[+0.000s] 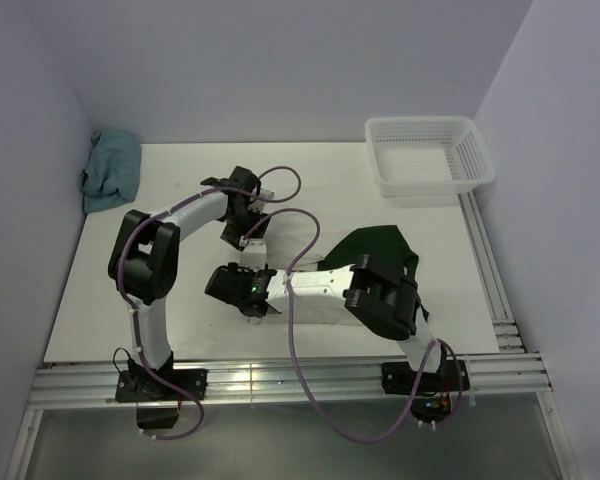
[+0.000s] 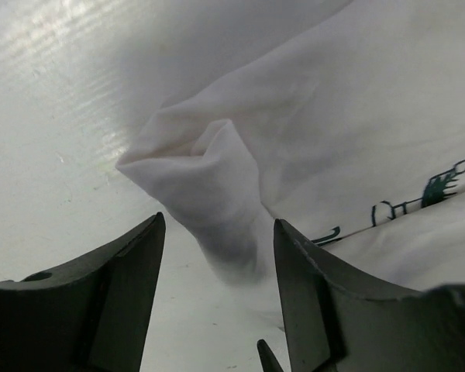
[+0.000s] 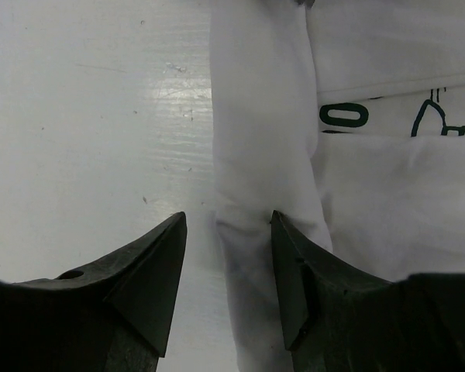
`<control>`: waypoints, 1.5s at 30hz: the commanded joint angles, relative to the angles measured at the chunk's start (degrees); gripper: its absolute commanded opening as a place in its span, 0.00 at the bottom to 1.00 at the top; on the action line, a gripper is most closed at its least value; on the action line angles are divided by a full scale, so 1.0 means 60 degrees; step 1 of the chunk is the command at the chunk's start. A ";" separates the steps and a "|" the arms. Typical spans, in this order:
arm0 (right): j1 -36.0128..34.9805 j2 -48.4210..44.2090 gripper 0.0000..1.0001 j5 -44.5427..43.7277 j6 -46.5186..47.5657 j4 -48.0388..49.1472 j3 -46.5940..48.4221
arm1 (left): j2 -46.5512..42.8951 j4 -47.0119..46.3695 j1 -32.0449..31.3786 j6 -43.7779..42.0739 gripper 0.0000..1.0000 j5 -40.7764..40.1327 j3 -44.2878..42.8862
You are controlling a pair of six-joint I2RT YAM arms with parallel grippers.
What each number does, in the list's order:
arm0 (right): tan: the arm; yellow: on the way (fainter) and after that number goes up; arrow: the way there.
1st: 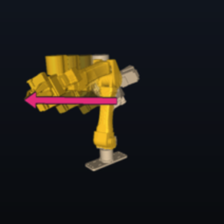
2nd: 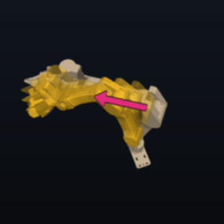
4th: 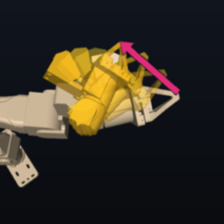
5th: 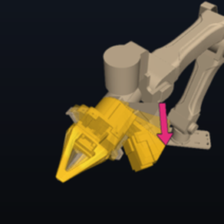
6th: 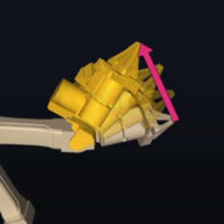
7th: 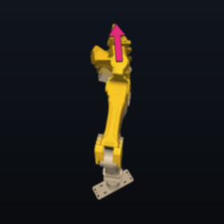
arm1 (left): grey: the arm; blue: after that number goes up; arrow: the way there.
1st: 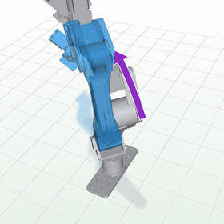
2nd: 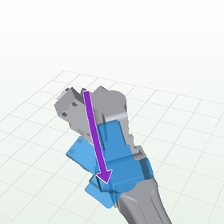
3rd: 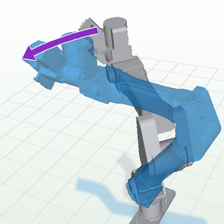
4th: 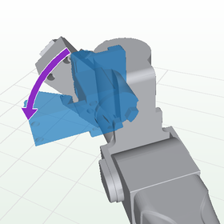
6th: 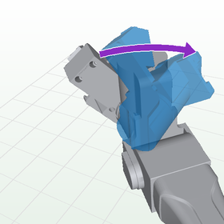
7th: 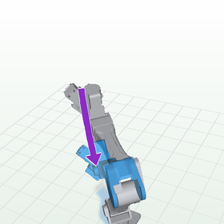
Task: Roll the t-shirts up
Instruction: Roll the tshirt
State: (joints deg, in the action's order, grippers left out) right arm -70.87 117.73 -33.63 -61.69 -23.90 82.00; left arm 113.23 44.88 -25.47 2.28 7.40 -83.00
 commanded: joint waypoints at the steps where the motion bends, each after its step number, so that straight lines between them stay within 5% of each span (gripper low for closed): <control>1: -0.0170 0.0168 0.56 0.0008 -0.0323 -0.1084 -0.0043 | -0.0356 -0.0098 0.0056 -0.0058 0.63 0.0479 -0.0741; 22: -0.0478 0.1061 0.54 0.0155 -0.1246 -0.3180 0.0734 | -0.0605 -0.1269 0.1638 -0.0278 0.75 0.4565 0.0752; 34: -0.0464 0.1503 0.19 0.0097 -0.1085 -0.3591 0.1204 | -0.0956 -0.1416 0.2385 -0.0278 0.74 0.5373 0.0958; 45: 0.0356 -0.1734 0.12 0.2337 -0.1113 0.4785 -0.4578 | -0.1308 -0.1270 0.2752 -0.1069 0.75 0.6573 0.1133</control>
State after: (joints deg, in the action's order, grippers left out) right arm -69.65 108.38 -29.04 -67.20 -6.48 62.70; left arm 108.14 37.36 -9.28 -1.10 41.87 -77.03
